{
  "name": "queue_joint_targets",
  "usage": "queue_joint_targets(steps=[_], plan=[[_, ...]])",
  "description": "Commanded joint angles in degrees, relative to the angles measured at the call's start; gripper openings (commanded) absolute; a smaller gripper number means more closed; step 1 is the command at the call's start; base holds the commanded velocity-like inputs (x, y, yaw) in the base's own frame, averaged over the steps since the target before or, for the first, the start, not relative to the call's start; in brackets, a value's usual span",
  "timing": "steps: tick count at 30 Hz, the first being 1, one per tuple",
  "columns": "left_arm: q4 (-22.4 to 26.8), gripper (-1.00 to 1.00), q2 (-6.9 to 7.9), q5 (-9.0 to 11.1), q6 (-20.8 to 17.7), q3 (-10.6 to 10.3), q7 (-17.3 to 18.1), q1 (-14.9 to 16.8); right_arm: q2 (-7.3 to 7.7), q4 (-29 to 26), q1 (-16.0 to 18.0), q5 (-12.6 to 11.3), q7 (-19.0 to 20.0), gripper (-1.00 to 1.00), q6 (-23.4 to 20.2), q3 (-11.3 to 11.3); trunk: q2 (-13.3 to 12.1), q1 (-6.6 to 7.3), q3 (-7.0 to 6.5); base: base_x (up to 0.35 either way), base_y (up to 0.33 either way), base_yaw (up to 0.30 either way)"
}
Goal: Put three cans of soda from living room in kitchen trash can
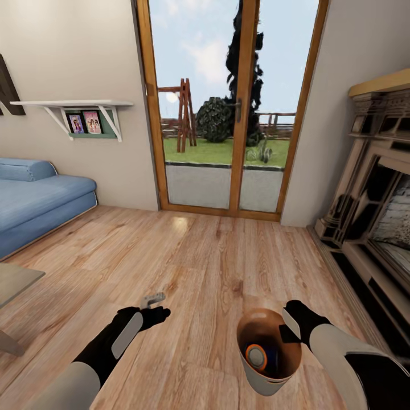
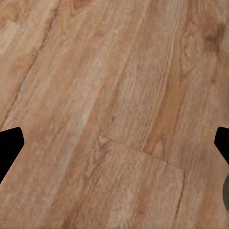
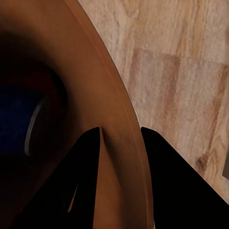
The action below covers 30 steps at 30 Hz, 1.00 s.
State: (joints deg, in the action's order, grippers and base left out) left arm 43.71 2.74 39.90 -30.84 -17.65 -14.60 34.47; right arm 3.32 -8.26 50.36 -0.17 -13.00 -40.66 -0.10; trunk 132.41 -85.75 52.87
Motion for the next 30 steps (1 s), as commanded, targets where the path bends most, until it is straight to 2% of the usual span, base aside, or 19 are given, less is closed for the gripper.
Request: queue_joint_targets(steps=[1,10,25,30], plan=[[0.43,1.00,0.01,0.02,-0.05,-0.01,0.01,0.00,-0.02,-0.05,-0.01,-0.36,0.30,-1.00,0.11,-0.36,0.00,0.00,-0.01,0.000,0.000,0.000],[3.90,1.00,-0.09,0.16,-0.42,-0.02,0.01,-0.01,-0.04,-0.08,-0.31,-0.36,0.42,-1.00,0.14,-0.36,0.00,0.00,-0.01,0.000,0.000,0.000],[4.27,1.00,-0.10,0.17,-0.45,-0.02,0.01,-0.01,-0.06,-0.09,-0.35,-0.36,0.60,-1.00,0.14,-0.30,0.00,0.00,-0.01,0.000,0.000,0.000],[4.28,1.00,-0.10,0.17,-0.45,-0.02,0.01,-0.01,-0.06,-0.09,-0.35,-0.36,0.61,-1.00,0.14,-0.26,1.21,-0.65,0.53,0.000,0.000,0.000]])
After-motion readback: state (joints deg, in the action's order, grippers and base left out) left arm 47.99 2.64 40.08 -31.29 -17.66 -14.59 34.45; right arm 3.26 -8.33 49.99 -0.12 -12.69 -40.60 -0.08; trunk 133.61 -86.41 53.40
